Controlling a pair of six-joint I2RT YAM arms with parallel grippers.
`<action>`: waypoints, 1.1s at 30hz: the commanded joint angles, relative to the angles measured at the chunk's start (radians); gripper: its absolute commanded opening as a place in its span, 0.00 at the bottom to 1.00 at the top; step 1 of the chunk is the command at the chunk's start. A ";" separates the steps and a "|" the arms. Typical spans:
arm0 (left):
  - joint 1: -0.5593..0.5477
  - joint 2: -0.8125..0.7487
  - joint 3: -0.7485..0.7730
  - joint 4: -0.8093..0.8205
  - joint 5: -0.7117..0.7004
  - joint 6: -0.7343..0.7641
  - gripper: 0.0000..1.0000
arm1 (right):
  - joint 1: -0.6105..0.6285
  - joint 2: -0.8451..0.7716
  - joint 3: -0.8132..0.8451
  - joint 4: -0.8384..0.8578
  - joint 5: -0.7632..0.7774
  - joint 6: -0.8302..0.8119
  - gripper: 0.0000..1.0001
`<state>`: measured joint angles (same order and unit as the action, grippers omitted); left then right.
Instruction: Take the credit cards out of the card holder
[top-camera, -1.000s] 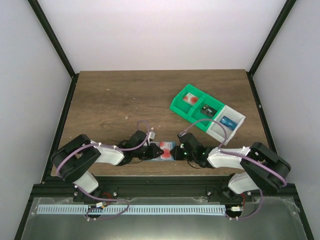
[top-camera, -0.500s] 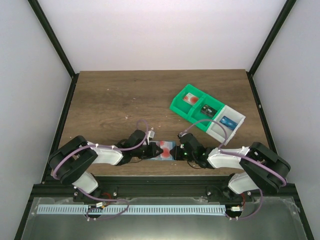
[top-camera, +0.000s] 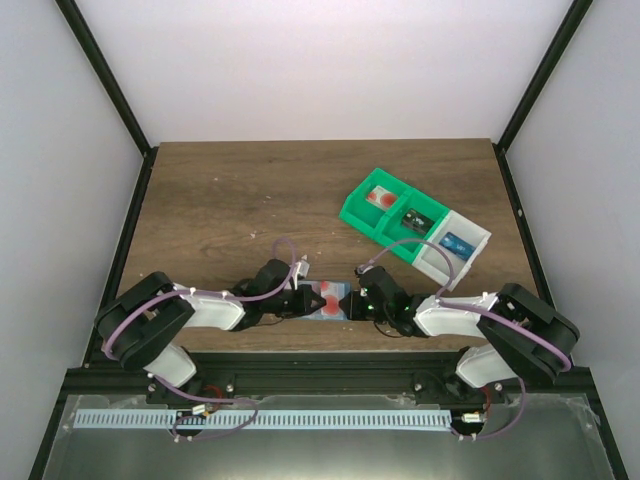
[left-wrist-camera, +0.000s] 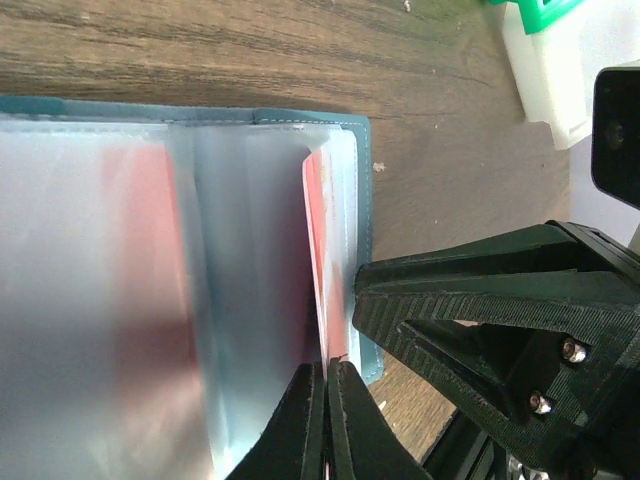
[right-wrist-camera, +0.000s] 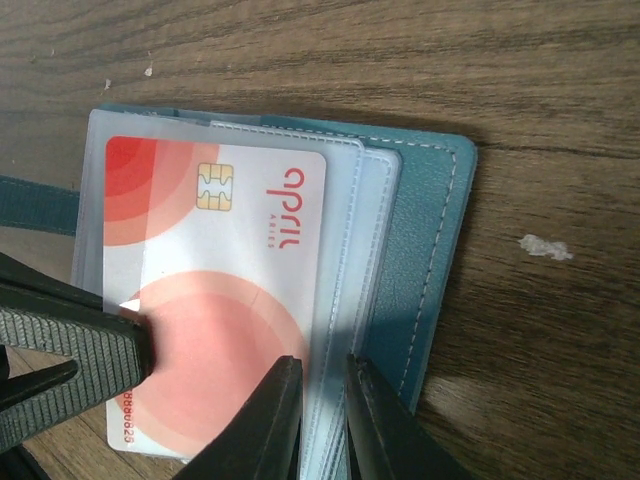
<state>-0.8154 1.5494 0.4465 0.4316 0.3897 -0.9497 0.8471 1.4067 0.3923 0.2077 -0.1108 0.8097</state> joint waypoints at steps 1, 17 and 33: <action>0.014 -0.005 -0.005 0.020 0.019 0.006 0.01 | 0.010 0.064 -0.046 -0.152 0.038 0.006 0.15; 0.039 -0.028 0.012 -0.041 0.024 0.050 0.00 | 0.010 0.054 -0.065 -0.142 0.037 -0.018 0.16; 0.070 -0.031 0.014 -0.074 0.060 0.101 0.07 | 0.010 0.048 -0.086 -0.112 0.032 -0.011 0.16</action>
<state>-0.7586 1.5337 0.4488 0.3973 0.4431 -0.9005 0.8486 1.4071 0.3630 0.2722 -0.1108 0.8021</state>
